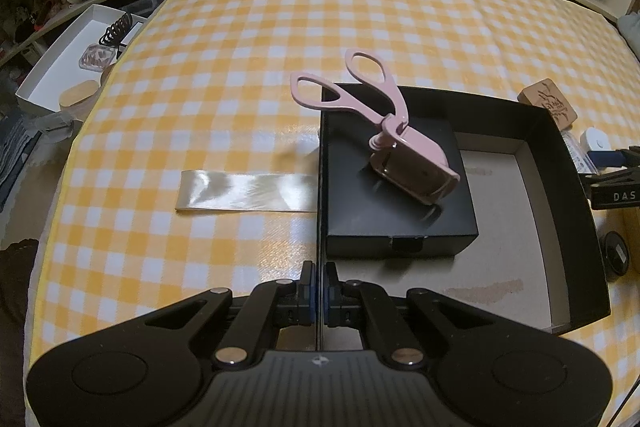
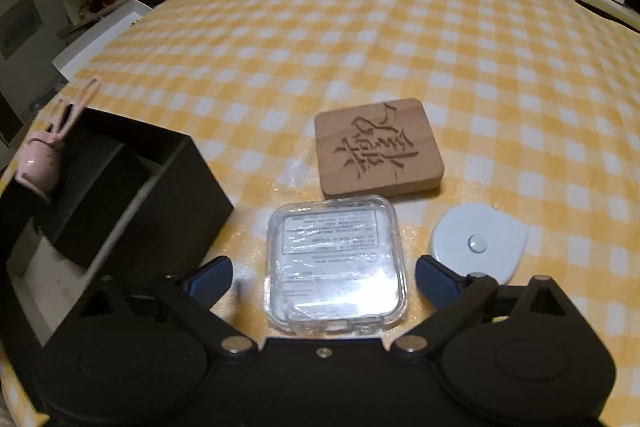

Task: Organize rigid objects
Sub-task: 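Move the right tool to the clear plastic case and grasp it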

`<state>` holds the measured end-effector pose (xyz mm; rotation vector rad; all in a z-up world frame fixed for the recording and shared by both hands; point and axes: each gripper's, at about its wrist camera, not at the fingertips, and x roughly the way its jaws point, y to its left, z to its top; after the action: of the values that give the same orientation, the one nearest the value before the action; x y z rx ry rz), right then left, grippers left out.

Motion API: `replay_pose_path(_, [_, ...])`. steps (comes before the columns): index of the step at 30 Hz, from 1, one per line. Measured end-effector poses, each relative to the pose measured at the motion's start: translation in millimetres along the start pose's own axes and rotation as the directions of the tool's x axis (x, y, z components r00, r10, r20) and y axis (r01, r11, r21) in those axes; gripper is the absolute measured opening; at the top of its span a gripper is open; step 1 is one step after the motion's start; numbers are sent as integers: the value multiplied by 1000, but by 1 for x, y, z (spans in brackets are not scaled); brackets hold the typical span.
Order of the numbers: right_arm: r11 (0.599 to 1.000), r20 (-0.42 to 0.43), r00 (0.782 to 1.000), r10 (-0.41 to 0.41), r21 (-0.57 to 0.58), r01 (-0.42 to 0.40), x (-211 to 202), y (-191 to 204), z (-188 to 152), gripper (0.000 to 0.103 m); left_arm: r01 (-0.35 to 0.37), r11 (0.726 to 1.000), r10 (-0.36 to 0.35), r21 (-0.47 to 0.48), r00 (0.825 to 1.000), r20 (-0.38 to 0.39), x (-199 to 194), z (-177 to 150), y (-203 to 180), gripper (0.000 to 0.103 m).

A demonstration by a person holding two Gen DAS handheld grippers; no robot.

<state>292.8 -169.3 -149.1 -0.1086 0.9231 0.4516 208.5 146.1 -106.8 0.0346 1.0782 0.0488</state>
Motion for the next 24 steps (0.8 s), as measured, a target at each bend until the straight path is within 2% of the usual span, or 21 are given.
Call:
replay_pose_path(9, [993,18,993,-114,-39,115,7,12,3,85,-1,1000,1,1,1000,2,0,0,0,4])
replay_pose_path(11, [992,19,993,-116,-50,116,6,14,3,76,-2,1000,2,2,1000,2,1,1,0,4])
replay_pose_path(15, [988,-12,990,-141,-71,140,4,19,4,76,-5,1000,5,4,1000,-1,2,1,1,4])
replay_pose_path(19, [989,-39,989,-146,-21,145,-5,15,9,76,-6,1000,6,4,1000,-2,3,1,1,4])
replay_pose_path(24, [987,39,991,-128,105,124,-40,16,23,76,-6,1000,6,6,1000,-2,3,0,2,3])
